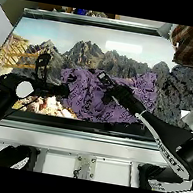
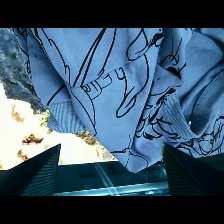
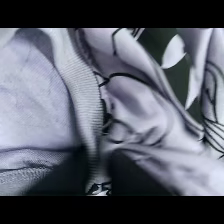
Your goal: Fold the clothes and pants, and hang the long-sleeved shirts on hangers.
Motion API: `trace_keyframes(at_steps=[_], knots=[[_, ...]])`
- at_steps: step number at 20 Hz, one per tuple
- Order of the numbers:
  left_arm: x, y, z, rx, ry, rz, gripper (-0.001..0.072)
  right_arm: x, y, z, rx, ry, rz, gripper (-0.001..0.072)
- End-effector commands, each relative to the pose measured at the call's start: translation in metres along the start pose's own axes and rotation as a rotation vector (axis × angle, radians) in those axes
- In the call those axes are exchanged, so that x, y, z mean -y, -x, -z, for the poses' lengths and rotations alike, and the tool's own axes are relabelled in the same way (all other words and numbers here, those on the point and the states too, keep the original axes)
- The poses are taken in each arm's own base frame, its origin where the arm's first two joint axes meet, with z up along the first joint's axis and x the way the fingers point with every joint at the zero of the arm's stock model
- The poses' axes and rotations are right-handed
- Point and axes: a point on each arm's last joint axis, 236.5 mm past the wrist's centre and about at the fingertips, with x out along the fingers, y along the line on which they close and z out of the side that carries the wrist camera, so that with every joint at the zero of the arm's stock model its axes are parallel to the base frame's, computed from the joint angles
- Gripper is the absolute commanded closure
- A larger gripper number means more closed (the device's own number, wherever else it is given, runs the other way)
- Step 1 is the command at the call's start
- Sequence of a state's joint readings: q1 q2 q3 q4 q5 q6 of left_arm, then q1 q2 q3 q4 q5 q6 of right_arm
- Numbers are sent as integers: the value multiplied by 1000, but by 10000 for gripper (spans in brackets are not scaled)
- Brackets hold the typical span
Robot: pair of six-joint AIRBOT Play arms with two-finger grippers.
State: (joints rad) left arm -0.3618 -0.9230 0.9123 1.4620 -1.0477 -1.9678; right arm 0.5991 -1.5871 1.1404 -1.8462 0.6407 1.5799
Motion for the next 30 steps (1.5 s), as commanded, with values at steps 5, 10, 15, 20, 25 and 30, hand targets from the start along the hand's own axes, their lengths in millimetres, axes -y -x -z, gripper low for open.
trace_keyframes(at_steps=[5,10,15,20,25,30], knots=[[41,-34,39,-119,-82,18,29,25,76,-19,68,-110,45,683],[90,-96,54,-118,-96,78,29,32,154,-3,52,-227,30,683],[106,-119,61,-135,-91,98,29,19,171,8,20,-272,-30,683],[139,-101,22,-46,-95,168,29,5,172,13,-10,-299,-85,683],[139,-123,58,-170,-179,109,29,-1,174,10,-3,-291,-96,682],[129,-159,94,-268,-214,46,30,-2,186,7,26,-286,-101,683]])
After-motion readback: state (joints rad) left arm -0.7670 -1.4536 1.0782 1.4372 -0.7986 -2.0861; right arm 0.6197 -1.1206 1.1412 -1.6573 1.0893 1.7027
